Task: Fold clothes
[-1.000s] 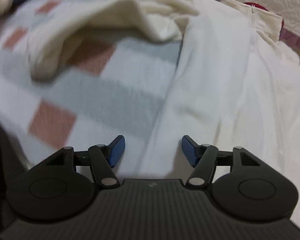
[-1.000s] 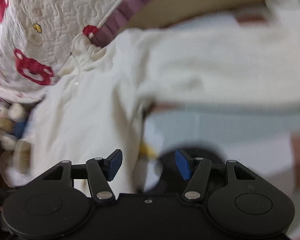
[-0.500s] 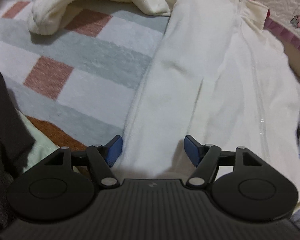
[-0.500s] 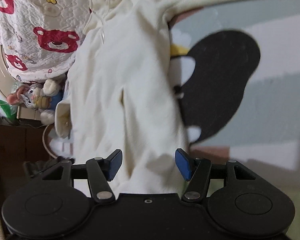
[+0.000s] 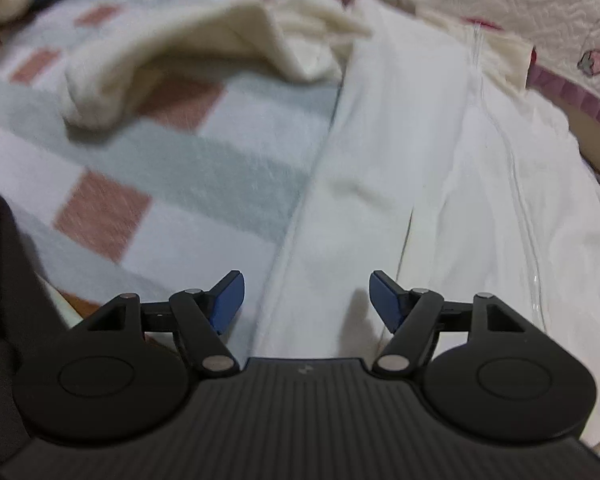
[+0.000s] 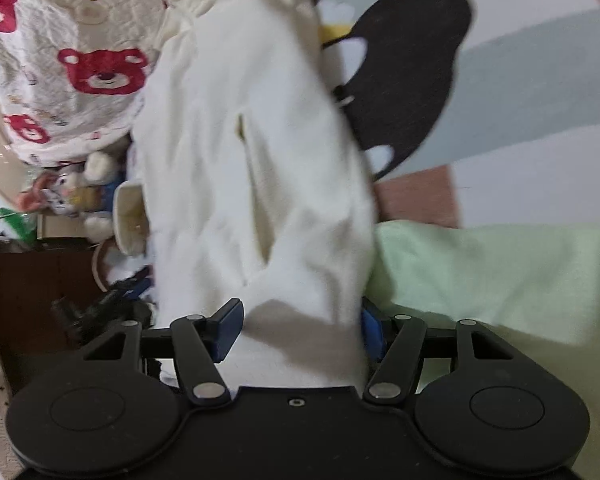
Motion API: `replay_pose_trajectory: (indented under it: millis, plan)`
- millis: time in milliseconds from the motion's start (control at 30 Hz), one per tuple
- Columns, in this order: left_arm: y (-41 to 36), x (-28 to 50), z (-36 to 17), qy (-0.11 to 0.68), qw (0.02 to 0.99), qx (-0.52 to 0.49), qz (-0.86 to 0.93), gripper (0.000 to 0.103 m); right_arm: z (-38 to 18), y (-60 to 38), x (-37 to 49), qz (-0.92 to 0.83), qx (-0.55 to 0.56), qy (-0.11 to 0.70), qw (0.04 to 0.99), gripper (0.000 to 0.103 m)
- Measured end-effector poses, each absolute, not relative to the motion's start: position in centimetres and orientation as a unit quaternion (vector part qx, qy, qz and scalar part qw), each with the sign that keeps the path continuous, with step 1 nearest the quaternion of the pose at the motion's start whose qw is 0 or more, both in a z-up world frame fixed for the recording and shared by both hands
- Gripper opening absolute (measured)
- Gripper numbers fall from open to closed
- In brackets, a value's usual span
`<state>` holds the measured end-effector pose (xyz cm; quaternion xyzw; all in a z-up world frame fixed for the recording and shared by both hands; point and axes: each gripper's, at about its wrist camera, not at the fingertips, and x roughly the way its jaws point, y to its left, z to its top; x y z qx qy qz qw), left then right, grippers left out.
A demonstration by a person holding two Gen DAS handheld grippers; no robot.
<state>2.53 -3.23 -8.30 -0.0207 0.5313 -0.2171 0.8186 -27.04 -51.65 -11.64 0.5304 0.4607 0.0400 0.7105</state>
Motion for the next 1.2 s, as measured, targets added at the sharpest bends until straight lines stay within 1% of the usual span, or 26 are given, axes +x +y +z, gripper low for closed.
replay_pose_trajectory:
  millis: [33,67,100,167,233,267,333,367,433,533,733,867,933,967,1000,1033,1100,1200]
  plan:
    - [-3.3,2.6,-8.8,0.544,0.809,-0.023,-0.222,0.068,-11.8,-51.5,-26.7,0.045,0.529,0.452,0.716,0.036]
    - [-3.4,2.4,-9.1,0.554,0.8,-0.021,-0.228,0.069,-11.5,-51.2,-26.4,0.048,0.527,0.443,0.724,0.015]
    - [-3.4,2.0,-9.2,0.558,0.797,-0.016,-0.229,0.07,-11.2,-51.0,-26.0,0.051,0.524,0.433,0.732,0.012]
    - [-3.3,1.3,-9.2,0.569,0.791,0.0,-0.226,0.071,-8.5,-50.8,-26.1,0.069,0.524,0.389,0.755,0.012]
    - [-2.4,0.7,-8.8,0.577,0.785,0.003,-0.225,0.071,-4.0,-50.7,-27.1,0.102,0.519,0.331,0.781,0.012]
    - [-1.8,0.5,-8.7,0.58,0.783,-0.003,-0.226,0.071,-1.6,-50.3,-28.0,0.115,0.498,0.317,0.799,0.012]
    - [-0.5,0.2,-8.6,0.589,0.775,-0.024,-0.226,0.071,2.2,-49.2,-29.8,0.111,0.423,0.33,0.837,0.012]
    - [0.0,0.1,-8.8,0.595,0.772,-0.032,-0.223,0.071,2.7,-48.5,-30.3,0.089,0.379,0.362,0.847,0.012]
    - [0.7,0.0,-9.1,0.605,0.764,-0.048,-0.218,0.071,1.4,-47.5,-30.7,0.031,0.315,0.428,0.846,0.012]
    - [0.7,-0.2,-9.1,0.61,0.759,-0.053,-0.223,0.071,-2.4,-47.9,-30.9,-0.015,0.335,0.476,0.813,0.012]
    - [1.6,-0.9,-8.7,0.613,0.75,-0.073,-0.236,0.072,-2.9,-48.4,-30.8,-0.015,0.358,0.457,0.814,0.012]
    - [0.9,-1.1,-8.6,0.613,0.751,-0.057,-0.237,0.075,-3.2,-48.8,-30.7,-0.015,0.373,0.444,0.815,0.012]
    - [0.5,-1.5,-8.6,0.608,0.754,-0.047,-0.245,0.071,-3.2,-48.3,-30.6,-0.016,0.366,0.445,0.817,0.012]
    - [0.2,-1.7,-8.5,0.601,0.758,-0.038,-0.25,0.049,-3.4,-48.1,-30.4,-0.017,0.361,0.447,0.818,0.012]
    - [-0.1,-1.9,-8.5,0.592,0.764,-0.026,-0.254,0.008,-3.6,-48.0,-30.3,-0.018,0.358,0.449,0.819,0.012]
    - [-0.4,-2.1,-8.4,0.586,0.769,-0.01,-0.254,0.01,-3.8,-48.1,-30.2,-0.019,0.357,0.449,0.819,0.012]
    - [-0.9,-2.4,-7.6,0.575,0.776,0.014,-0.26,0.009,-3.5,-48.4,-30.2,-0.017,0.358,0.444,0.821,0.012]
    - [-0.6,-3.0,-4.2,0.538,0.796,0.028,-0.276,0.008,-0.9,-49.2,-30.6,0.011,0.388,0.408,0.827,0.012]
